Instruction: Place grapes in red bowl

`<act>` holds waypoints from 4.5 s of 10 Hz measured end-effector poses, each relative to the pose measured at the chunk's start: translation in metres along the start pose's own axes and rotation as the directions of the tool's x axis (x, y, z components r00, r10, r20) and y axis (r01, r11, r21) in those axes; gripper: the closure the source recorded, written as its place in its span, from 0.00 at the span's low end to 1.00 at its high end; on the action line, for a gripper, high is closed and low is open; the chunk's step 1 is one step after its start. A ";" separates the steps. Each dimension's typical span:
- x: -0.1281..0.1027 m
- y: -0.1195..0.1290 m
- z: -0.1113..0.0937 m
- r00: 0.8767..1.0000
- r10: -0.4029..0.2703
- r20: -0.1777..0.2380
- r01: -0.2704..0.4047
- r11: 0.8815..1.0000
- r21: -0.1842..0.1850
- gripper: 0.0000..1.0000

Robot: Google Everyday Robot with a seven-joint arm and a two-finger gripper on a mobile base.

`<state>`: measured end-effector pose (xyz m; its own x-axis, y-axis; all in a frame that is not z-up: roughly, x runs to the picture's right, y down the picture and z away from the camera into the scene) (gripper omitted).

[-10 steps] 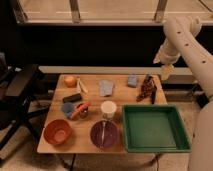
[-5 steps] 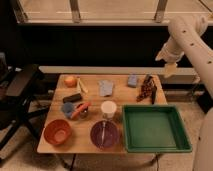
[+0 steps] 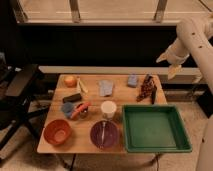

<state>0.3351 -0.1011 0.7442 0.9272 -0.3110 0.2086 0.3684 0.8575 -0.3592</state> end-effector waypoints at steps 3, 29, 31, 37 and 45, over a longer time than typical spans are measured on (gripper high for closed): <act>0.001 0.001 -0.001 1.000 0.003 -0.001 -0.003 1.000 0.000 0.30; -0.083 -0.021 0.157 0.959 -0.255 0.122 0.246 0.966 0.080 0.30; -0.083 -0.024 0.173 0.959 -0.248 0.135 0.240 0.968 0.078 0.30; -0.085 -0.020 0.187 0.954 -0.252 0.163 0.247 0.968 0.052 0.30; -0.066 -0.017 0.233 0.977 -0.209 0.033 0.209 0.978 0.008 0.30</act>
<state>0.2519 0.0001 0.9486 0.8272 -0.4693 0.3090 0.5531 0.7772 -0.3002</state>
